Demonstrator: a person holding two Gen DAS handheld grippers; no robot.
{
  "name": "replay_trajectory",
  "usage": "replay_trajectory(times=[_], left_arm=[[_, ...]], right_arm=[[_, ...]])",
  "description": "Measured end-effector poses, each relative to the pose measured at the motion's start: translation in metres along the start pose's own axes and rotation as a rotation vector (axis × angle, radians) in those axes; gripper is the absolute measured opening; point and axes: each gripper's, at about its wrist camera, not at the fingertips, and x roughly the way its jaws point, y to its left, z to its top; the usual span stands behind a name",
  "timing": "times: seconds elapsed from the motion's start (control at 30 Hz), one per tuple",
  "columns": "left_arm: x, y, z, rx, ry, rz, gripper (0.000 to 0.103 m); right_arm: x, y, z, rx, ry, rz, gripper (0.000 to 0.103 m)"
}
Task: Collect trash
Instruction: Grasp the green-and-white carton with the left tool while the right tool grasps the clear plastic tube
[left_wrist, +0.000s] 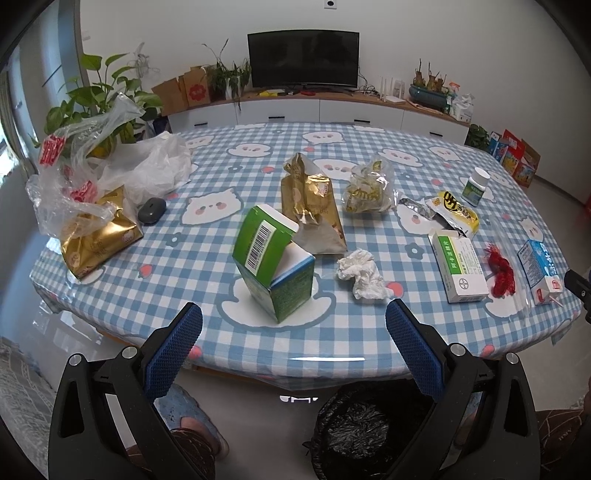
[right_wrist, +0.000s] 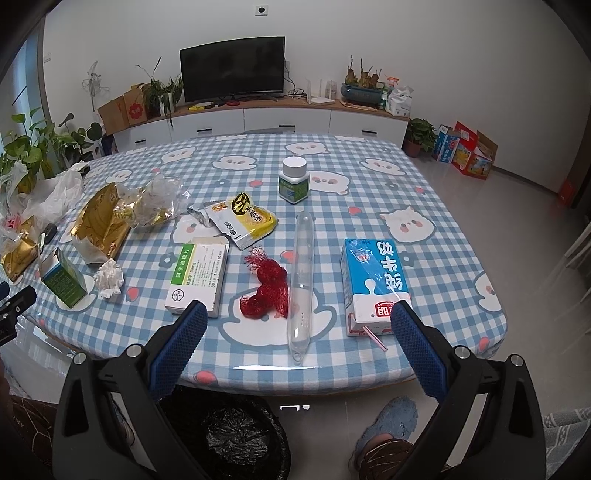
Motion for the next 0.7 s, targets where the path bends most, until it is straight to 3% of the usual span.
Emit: replay_trajectory(times=[0.33,0.53,0.7], left_arm=[[0.04,0.019,0.021,-0.014,0.042,0.018,0.097],[0.069,0.031,0.027,-0.035,0.083,0.015,0.095],[0.084,0.031,0.025,-0.043,0.118,-0.016,0.094]], right_arm=[[0.036,0.012,0.047,-0.023,0.046,-0.059,0.089],[0.09,0.006,0.086,-0.027,0.172,-0.088,0.078],[0.133,0.006,0.098,-0.033,0.276,-0.123,0.068]])
